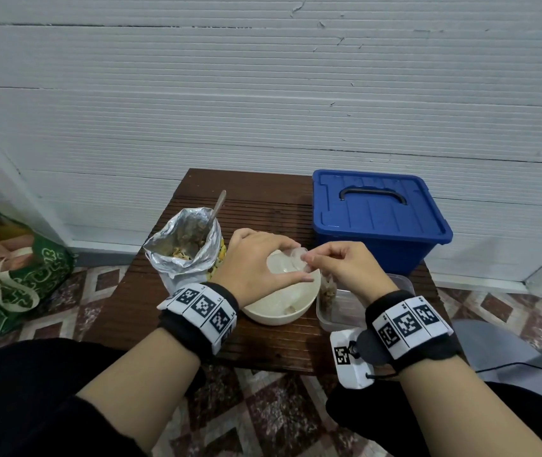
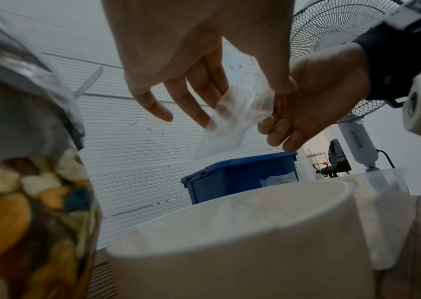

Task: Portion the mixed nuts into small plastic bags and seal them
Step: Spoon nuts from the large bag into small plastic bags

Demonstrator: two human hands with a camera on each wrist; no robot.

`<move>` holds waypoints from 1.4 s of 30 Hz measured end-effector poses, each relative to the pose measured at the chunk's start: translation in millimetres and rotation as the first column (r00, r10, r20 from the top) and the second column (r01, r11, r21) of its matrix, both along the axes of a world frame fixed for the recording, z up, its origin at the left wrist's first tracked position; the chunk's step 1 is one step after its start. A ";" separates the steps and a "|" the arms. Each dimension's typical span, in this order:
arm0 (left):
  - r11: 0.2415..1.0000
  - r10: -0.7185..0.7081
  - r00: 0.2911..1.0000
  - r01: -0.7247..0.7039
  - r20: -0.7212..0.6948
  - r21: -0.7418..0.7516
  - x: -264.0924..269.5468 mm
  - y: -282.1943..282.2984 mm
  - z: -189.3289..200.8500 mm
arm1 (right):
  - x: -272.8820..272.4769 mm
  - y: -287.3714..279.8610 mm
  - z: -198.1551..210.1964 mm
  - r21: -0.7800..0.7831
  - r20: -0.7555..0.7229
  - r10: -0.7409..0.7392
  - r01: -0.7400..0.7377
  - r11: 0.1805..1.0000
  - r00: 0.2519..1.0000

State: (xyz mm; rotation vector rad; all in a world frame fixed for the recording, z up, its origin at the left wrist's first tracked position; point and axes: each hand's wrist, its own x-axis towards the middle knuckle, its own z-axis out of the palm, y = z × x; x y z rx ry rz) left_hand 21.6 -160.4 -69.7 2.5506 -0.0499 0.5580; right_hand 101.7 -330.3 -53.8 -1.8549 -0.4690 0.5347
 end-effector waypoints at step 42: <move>0.788 0.575 0.789 -0.605 -0.215 -0.113 -48.0 148.8 38.4 | -46.8 150.3 13.4 -0.304 0.340 0.138 -0.031 0.952 0.930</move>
